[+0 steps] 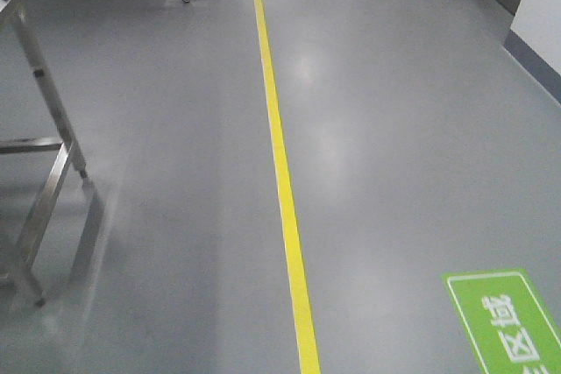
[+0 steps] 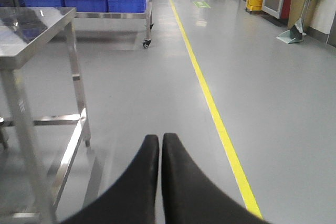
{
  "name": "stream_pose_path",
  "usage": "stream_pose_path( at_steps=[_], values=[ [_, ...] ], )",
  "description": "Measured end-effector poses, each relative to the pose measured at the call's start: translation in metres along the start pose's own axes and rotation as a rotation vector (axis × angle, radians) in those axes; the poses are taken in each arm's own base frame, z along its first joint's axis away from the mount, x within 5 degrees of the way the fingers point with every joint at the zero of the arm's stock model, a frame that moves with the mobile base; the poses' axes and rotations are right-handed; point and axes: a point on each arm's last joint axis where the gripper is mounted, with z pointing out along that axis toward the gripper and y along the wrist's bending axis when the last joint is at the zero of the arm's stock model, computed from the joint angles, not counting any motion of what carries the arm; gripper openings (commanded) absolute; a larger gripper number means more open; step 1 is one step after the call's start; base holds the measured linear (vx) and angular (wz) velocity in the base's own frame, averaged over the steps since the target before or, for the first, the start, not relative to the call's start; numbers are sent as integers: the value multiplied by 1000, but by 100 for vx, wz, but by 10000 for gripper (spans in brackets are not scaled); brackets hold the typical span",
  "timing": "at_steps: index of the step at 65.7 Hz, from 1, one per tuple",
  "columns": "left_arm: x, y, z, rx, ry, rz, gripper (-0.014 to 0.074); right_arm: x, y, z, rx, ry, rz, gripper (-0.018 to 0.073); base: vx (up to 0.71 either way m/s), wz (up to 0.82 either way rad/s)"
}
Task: Pour parts from conveyor to right shelf
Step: 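Drive along the yellow floor line toward the bin shelves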
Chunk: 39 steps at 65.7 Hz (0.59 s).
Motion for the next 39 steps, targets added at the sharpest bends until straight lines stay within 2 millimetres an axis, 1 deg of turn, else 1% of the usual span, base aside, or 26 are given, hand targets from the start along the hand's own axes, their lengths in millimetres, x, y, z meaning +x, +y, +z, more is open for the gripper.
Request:
stream_pose_path(
  at_steps=[39],
  values=[
    [0, 0, 0, 0, 0, 0, -6, 0, 0, 0, 0, 0, 0, -5, 73, -5]
  ],
)
